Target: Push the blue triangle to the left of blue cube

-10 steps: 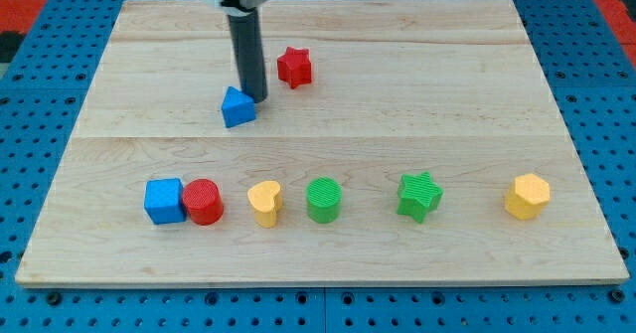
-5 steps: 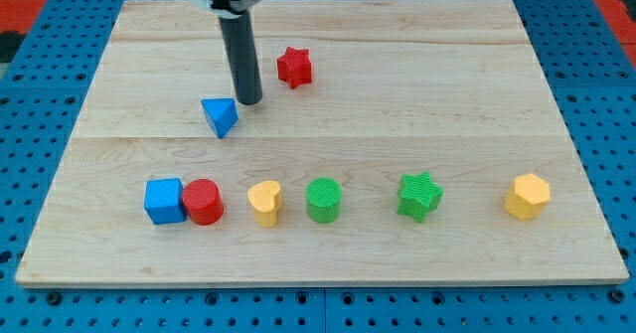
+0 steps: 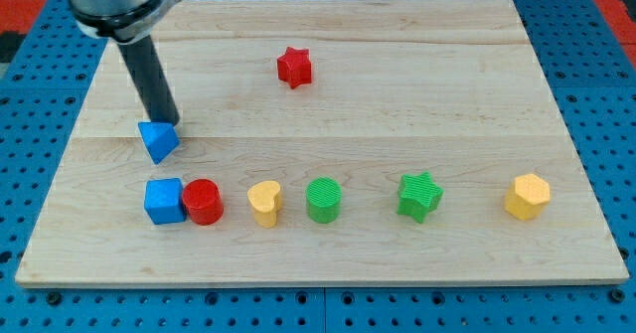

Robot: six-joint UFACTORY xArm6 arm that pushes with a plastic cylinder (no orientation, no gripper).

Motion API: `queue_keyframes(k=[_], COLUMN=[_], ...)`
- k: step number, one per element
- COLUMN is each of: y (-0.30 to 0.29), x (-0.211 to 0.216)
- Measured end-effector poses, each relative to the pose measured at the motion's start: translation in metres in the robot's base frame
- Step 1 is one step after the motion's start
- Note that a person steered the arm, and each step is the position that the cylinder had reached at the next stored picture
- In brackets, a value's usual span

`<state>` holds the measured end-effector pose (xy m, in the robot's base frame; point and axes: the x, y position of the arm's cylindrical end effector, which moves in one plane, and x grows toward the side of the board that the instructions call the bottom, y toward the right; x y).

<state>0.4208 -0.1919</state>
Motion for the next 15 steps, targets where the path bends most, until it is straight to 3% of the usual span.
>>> queue_keyframes(k=[3, 4, 5, 6, 7, 9, 12, 15], y=[-0.013, 0.034, 0.044, 0.027, 0.011, 0.007, -0.024, -0.026], x=[0.002, 0.002, 0.013, 0.047, 0.048, 0.009, 0.009, 0.055])
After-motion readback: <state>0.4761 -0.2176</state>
